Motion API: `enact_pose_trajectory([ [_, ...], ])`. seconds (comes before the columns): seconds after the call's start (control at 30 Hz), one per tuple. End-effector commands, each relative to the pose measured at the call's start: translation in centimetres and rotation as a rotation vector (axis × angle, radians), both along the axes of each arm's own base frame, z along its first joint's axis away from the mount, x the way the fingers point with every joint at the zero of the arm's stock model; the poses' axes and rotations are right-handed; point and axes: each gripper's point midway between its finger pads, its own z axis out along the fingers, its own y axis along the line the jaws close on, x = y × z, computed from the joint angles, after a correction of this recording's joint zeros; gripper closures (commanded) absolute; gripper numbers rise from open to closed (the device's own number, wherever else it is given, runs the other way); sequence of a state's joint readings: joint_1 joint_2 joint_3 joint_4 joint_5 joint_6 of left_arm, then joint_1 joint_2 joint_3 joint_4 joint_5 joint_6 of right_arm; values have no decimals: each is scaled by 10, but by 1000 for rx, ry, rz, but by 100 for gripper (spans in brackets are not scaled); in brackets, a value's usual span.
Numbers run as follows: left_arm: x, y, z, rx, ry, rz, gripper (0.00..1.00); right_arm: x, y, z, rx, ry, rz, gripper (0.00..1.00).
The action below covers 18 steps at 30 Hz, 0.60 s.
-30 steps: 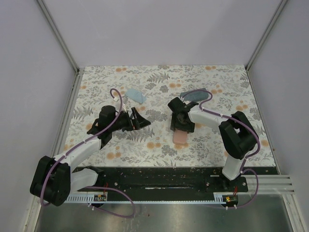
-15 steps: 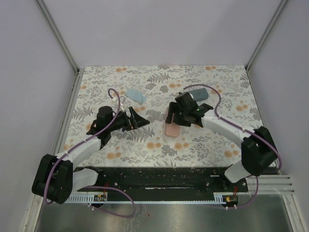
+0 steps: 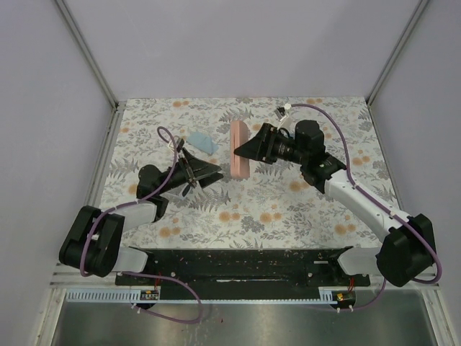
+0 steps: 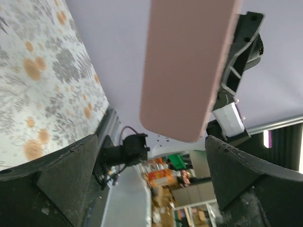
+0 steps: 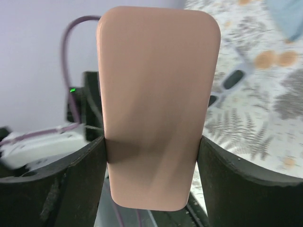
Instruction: Organize the sunglasses
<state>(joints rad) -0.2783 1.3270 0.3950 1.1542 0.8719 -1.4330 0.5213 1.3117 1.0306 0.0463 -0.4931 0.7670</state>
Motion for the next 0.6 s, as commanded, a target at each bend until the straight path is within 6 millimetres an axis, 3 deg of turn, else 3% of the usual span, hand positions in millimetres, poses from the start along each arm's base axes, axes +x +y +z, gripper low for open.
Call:
enact_pose_trajectory([
  [0.0,-38,-8,90,-225,-365,-101,1,-38,18,72,237,-130,237,53],
  [0.2,-37,-14,103,-260,-386,-96,1,-44,20,77,289,-98,268,54],
  [0.57,-47,-12,122,-291,-458,-86,1,-46,23,56,312,-15,284,57],
])
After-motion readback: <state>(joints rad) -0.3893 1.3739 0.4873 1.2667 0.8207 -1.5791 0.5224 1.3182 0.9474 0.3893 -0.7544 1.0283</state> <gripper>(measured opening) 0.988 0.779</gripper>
